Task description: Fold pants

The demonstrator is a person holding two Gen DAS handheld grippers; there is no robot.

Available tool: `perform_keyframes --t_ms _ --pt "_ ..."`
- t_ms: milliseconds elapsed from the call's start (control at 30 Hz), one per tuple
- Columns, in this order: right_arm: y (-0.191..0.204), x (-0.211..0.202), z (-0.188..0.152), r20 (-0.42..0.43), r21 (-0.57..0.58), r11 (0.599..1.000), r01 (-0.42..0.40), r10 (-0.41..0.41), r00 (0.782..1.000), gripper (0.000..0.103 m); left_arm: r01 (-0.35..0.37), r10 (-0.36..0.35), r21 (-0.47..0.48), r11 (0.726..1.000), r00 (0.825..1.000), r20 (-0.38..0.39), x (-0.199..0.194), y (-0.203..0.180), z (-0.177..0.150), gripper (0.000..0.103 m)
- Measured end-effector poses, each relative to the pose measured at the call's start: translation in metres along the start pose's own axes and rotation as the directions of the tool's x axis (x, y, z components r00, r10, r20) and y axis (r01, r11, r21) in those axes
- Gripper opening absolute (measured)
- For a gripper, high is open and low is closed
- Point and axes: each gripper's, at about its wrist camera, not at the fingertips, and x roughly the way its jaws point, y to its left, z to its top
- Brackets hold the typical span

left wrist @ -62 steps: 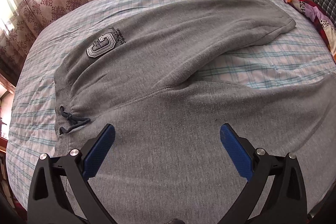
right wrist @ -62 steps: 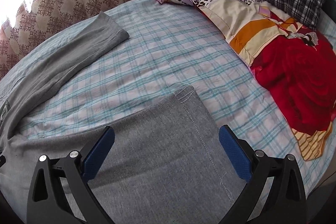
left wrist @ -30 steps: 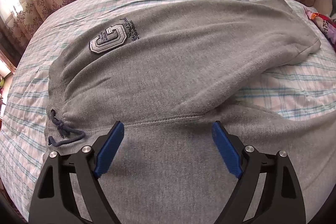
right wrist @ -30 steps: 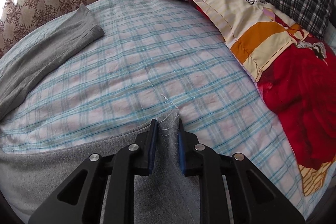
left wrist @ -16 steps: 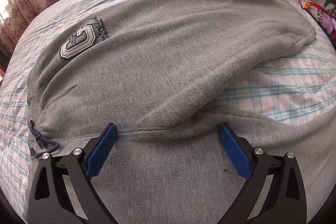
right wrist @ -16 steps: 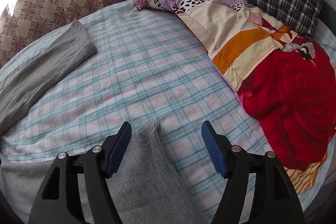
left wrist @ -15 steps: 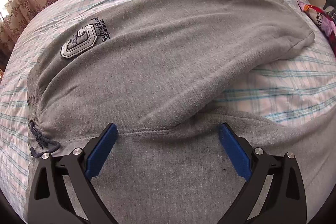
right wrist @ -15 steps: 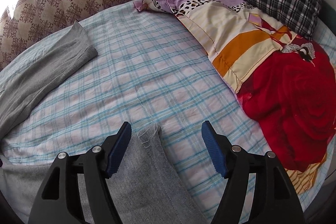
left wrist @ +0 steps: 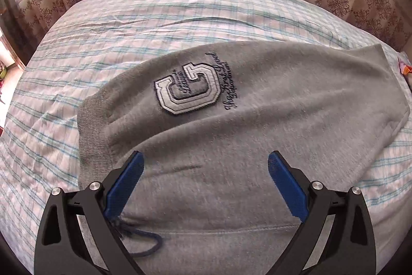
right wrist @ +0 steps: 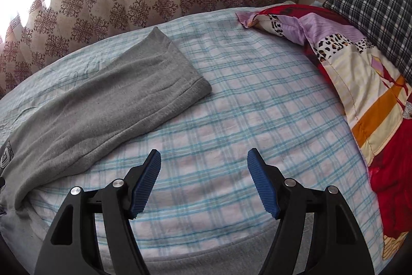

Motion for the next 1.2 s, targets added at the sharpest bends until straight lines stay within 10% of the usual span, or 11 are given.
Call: perform_keyframes --t_ms 367,633,1200 --pt "0.105 0.079 0.026 -0.122 -0.177 0.980 -0.096 0.075 0.990 0.070 -0.023 0.019 -0.066 0.998 0.998 -0.054 0.049 0.038 0.022 0.099" --pt "0.116 0.090 0.020 -0.112 -0.208 0.976 -0.068 0.046 0.993 0.078 0.100 -0.101 -0.032 0.994 0.995 -0.020 0.023 0.056 0.028 0.099" --pt "0.114 0.093 0.020 -0.096 -0.210 0.976 -0.057 0.037 0.995 0.080 -0.033 0.033 -0.011 0.999 0.999 -0.017 0.059 0.125 0.054 0.082"
